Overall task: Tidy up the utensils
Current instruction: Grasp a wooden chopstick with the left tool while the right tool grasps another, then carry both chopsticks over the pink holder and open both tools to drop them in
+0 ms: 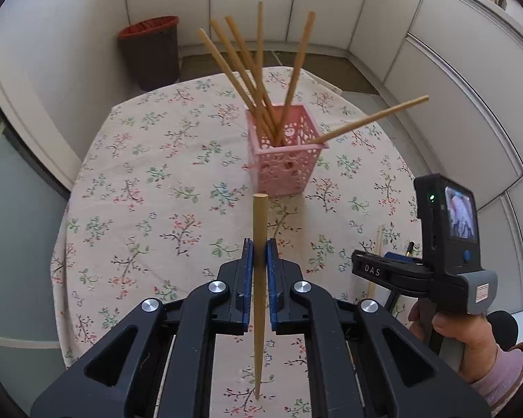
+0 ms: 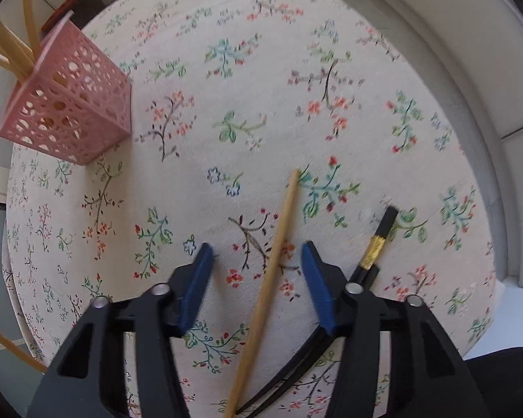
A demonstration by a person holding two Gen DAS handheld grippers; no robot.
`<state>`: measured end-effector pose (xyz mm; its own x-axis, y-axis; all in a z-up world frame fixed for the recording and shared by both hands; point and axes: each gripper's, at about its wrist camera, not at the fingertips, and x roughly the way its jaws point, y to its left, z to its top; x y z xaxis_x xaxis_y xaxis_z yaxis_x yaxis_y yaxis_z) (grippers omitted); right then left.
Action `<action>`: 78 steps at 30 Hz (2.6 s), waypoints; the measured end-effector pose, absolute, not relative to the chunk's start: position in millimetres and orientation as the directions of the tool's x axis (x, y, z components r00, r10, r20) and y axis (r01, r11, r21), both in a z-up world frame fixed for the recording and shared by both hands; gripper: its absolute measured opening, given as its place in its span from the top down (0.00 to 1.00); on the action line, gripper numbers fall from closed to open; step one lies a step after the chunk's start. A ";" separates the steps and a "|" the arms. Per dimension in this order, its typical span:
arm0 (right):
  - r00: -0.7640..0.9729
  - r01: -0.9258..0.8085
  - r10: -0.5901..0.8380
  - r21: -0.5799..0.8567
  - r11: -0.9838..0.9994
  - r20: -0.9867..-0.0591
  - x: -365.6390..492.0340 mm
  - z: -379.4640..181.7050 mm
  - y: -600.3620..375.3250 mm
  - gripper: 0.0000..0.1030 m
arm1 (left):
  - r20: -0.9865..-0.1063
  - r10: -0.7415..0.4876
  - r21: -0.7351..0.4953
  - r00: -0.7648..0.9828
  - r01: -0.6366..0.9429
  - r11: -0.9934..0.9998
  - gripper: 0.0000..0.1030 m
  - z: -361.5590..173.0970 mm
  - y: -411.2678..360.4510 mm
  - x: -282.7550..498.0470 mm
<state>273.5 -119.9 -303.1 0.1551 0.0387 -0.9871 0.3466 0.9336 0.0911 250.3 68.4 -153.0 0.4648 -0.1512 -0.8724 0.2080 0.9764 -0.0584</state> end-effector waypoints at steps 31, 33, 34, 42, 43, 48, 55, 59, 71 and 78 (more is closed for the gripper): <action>0.556 -0.018 0.346 0.405 0.914 -0.756 218.5 -14.0 -148.9 0.94 | -0.783 -0.149 -0.022 0.604 0.212 0.977 0.94 -34.3 61.4 212.2; 0.580 -0.035 0.351 0.408 0.912 -0.735 222.6 5.4 -148.4 0.94 | -0.766 -0.148 -0.020 0.625 0.208 0.978 0.94 -18.9 59.4 217.0; 0.593 -0.043 0.353 0.409 0.911 -0.724 224.9 14.8 -148.0 0.94 | -0.757 -0.146 -0.018 0.637 0.203 0.979 0.94 -12.1 58.6 220.0; 0.684 -0.067 0.314 0.372 0.926 -0.659 259.0 61.0 -144.2 0.94 | -0.663 -0.165 -0.045 0.730 0.181 0.983 0.94 34.1 37.3 263.9; 0.685 -0.063 0.311 0.371 0.926 -0.659 266.7 61.0 -144.6 0.94 | -0.658 -0.161 -0.043 0.736 0.177 0.983 0.94 34.4 34.4 271.9; 0.679 -0.050 0.289 0.350 0.935 -0.675 305.8 46.8 -144.1 0.94 | -0.677 -0.153 -0.049 0.720 0.162 0.985 0.94 16.7 24.1 312.8; 0.633 -0.036 0.300 0.360 0.932 -0.714 350.7 2.8 -136.8 0.94 | -0.776 -0.202 -0.121 0.598 0.174 0.977 0.81 -43.2 26.8 348.5; 0.620 -0.040 0.303 0.357 0.933 -0.723 365.7 -13.0 -129.7 0.94 | -0.723 -0.219 -0.135 0.656 0.178 0.975 0.73 -29.1 39.4 341.1; 0.568 -0.060 0.313 0.341 0.938 -0.761 380.5 -62.0 -99.8 0.92 | -0.707 -0.163 -0.129 0.688 0.101 0.986 0.54 -26.6 76.1 346.8; 0.621 -0.033 0.260 0.307 0.951 -0.739 367.8 -51.2 -101.3 0.70 | -0.720 -0.143 -0.128 0.679 0.072 0.989 0.52 -32.4 83.7 341.6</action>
